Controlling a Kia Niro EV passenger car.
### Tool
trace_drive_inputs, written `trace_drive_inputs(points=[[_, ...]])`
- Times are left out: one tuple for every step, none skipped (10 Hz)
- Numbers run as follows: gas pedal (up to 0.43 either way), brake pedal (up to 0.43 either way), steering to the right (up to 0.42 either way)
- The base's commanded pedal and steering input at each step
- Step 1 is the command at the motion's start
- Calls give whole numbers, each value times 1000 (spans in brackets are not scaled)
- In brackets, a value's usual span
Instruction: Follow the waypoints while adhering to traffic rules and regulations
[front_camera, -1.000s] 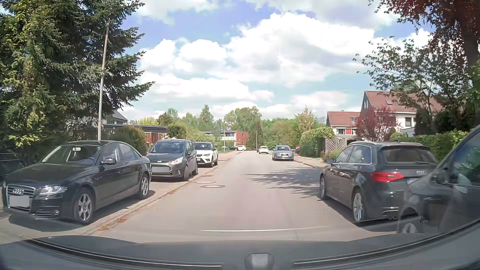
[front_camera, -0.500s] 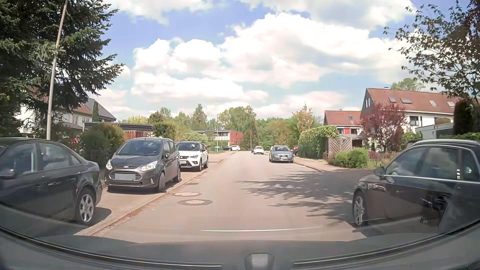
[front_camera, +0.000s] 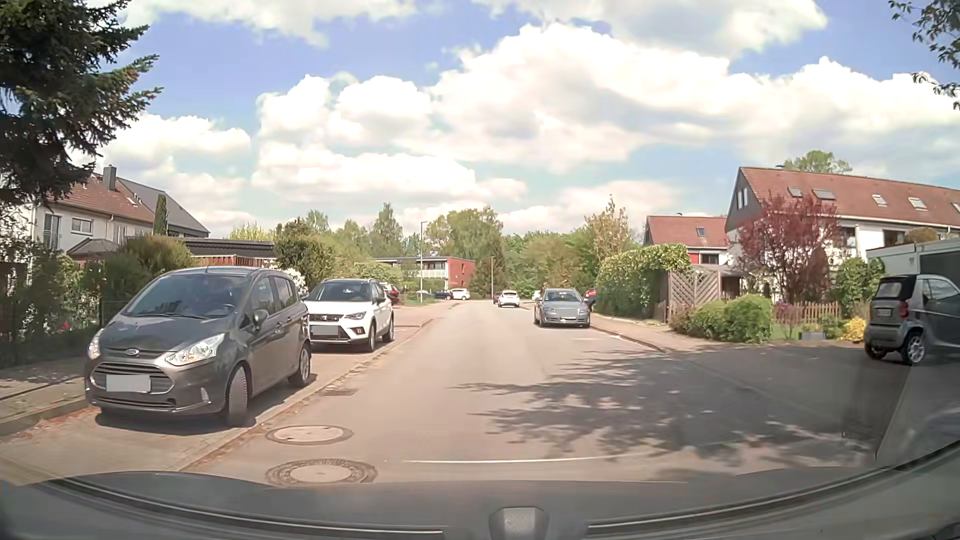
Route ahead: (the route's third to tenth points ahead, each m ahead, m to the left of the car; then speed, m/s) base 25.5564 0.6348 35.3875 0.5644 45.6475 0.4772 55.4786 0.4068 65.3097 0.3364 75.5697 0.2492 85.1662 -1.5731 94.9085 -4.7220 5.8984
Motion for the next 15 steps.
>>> trace_drive_inputs(points=[[39, 0, 18], [20, 0, 14], [0, 0, 14], [0, 0, 12], [0, 0, 10], [0, 0, 9], [0, 0, 8], [0, 0, 8], [0, 0, 8], [8, 0, 8], [20, 0, 7], [20, 0, 6], [20, 0, 6], [28, 0, 5], [28, 0, 3]])
